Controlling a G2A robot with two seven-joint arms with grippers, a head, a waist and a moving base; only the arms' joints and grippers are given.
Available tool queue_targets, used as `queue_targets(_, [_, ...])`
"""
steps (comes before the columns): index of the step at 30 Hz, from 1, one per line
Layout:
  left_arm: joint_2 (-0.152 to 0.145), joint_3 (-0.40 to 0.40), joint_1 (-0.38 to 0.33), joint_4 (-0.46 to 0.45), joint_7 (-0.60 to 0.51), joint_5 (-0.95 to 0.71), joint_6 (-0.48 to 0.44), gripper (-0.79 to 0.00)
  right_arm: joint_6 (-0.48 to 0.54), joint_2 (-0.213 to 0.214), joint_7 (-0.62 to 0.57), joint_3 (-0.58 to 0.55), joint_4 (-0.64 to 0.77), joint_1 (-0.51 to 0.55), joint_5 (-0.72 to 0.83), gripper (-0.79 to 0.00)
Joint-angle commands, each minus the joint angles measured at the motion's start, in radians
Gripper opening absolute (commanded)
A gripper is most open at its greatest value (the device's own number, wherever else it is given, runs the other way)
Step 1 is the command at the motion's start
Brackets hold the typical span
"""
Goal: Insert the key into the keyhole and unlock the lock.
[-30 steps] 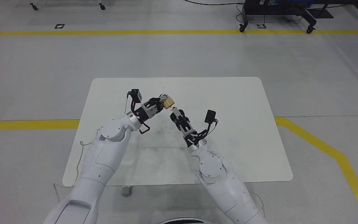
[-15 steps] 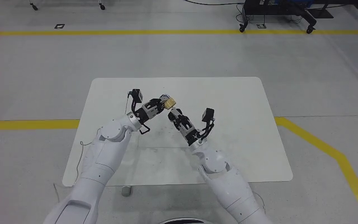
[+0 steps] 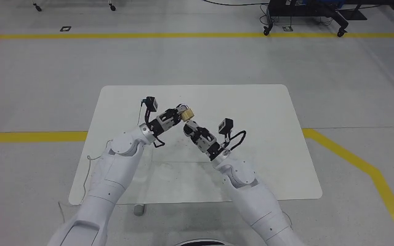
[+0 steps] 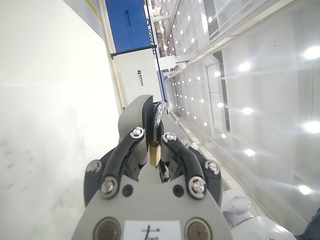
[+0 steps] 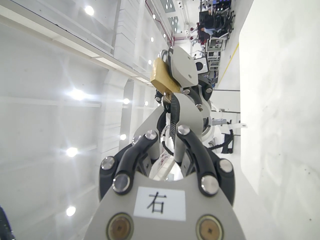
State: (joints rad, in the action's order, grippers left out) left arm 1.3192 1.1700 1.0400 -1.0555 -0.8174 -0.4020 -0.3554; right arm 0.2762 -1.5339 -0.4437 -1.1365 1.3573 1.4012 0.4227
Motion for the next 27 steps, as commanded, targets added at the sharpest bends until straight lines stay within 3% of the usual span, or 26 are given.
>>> queue_targets(1, [-0.001, 0.001, 0.003, -0.003, -0.002, -0.001, -0.008, -0.785, -0.005, 0.004, -0.029, -0.017, -0.015, -0.006, 0.034, -0.785])
queue_targets(3, [-0.001, 0.001, 0.003, -0.004, -0.003, 0.0, -0.011, -0.785, 0.005, 0.005, -0.012, -0.017, -0.017, -0.006, 0.017, -0.785])
queue_targets(4, [-0.001, 0.001, 0.004, -0.004, -0.003, -0.001, -0.012, -0.785, 0.013, 0.005, -0.001, -0.015, -0.016, -0.005, 0.002, -0.585])
queue_targets(5, [-0.001, 0.001, 0.004, -0.004, -0.002, -0.002, -0.013, -0.785, 0.022, 0.006, 0.013, -0.013, -0.014, -0.003, -0.016, -0.517])
queue_targets(8, [-0.002, 0.001, 0.005, -0.005, -0.002, -0.002, -0.013, -0.785, 0.036, 0.007, 0.046, -0.009, -0.005, 0.005, -0.047, -0.477])
queue_targets(14, [-0.003, 0.0, 0.004, -0.006, 0.0, -0.001, -0.01, -0.785, 0.058, 0.011, 0.095, -0.004, 0.022, 0.024, -0.111, -0.502])
queue_targets(20, [-0.003, -0.002, 0.004, -0.006, 0.001, 0.0, -0.012, -0.785, 0.05, 0.014, 0.126, 0.001, 0.039, 0.033, -0.142, -0.622])
queue_targets(24, [-0.004, -0.003, 0.004, -0.006, 0.0, 0.0, -0.016, -0.785, 0.039, 0.014, 0.143, 0.012, 0.041, 0.029, -0.156, -0.631])
queue_targets(27, [-0.004, -0.004, 0.004, -0.006, 0.0, 0.002, -0.02, -0.785, 0.033, 0.014, 0.149, 0.016, 0.039, 0.026, -0.148, -0.73])
